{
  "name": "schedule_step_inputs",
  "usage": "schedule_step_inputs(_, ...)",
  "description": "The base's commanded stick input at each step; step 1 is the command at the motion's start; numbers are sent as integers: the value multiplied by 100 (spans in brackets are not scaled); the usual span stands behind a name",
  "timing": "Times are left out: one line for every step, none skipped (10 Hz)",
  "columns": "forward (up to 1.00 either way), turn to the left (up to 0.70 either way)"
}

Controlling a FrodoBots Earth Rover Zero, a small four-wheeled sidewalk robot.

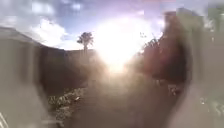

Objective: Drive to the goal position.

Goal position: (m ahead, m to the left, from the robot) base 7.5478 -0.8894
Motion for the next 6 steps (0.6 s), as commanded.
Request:
schedule_step_inputs(100,-40)
schedule_step_inputs(100,-40)
schedule_step_inputs(100,-40)
schedule_step_inputs(100,-28)
schedule_step_inputs(100,-15)
schedule_step_inputs(100,-1)
